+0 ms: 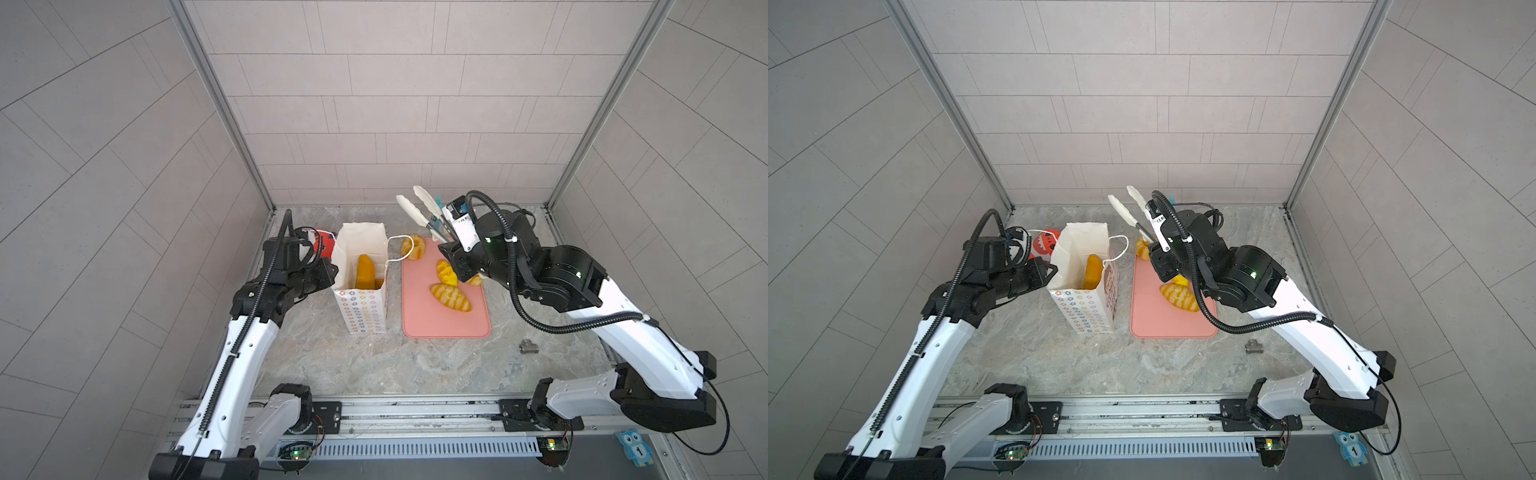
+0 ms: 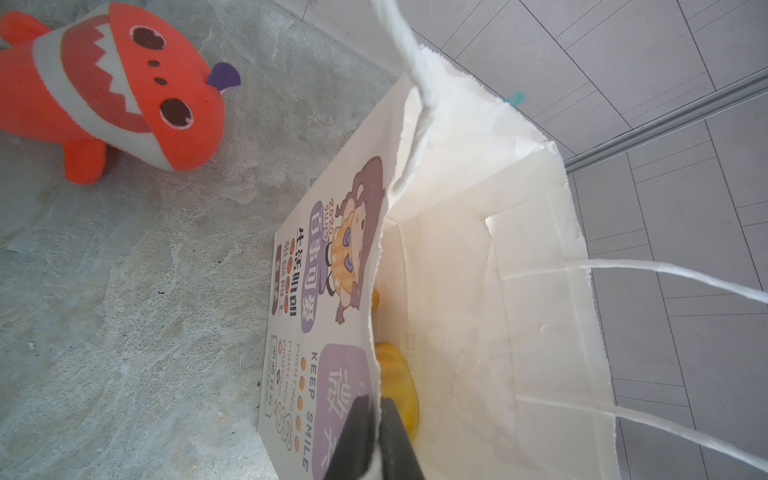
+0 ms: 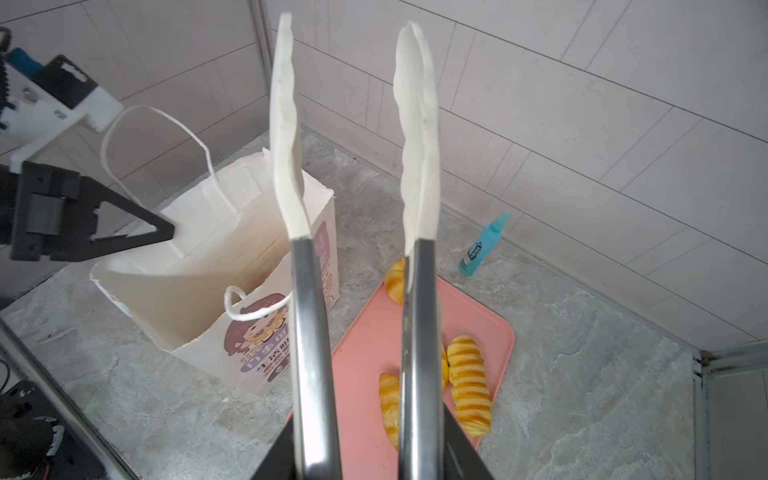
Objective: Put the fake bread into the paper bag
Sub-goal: 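Open the tongs to drop the donut and raise them out of the bag, then move the open tongs over the tray toward the ring donut farthest from the robot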
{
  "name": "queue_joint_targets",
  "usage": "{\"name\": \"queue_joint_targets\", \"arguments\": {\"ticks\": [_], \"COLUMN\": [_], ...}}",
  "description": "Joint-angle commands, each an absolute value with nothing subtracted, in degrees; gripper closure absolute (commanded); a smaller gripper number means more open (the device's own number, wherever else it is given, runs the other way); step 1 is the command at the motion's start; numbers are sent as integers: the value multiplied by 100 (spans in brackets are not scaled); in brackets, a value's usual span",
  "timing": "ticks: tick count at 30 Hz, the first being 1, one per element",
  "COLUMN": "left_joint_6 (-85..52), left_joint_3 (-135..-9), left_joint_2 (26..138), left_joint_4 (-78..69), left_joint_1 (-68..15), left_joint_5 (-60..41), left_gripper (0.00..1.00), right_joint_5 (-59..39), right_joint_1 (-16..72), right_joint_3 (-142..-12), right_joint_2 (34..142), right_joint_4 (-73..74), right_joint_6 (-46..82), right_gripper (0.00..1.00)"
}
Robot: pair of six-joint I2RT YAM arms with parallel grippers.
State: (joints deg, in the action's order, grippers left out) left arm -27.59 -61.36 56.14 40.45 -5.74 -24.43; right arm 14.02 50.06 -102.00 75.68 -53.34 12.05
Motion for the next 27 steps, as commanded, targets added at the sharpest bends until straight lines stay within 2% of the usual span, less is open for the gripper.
{"name": "queue_joint_targets", "arguments": {"ticks": [1, 13, 27], "left_joint_6": [-2767, -2744, -2716], "left_joint_3": [-6184, -6187, -6183], "left_joint_2": [5563, 5545, 5527], "left_joint_4": [3999, 4034, 4078], "left_joint_1": [-545, -545, -547], "left_joint_5": [-2487, -2461, -2434], "left_gripper": [88, 88, 88], "right_joint_5": [1466, 71, -390], "right_joint_1": [4721, 3239, 3072], "right_joint_3": [-10093, -9288, -8906], "right_joint_2": [7381, 7670, 8745], "right_joint_4": [-5074, -4998, -4860], "right_joint_6": [1391, 1934, 1846], "right_gripper": [58, 59, 59]}}
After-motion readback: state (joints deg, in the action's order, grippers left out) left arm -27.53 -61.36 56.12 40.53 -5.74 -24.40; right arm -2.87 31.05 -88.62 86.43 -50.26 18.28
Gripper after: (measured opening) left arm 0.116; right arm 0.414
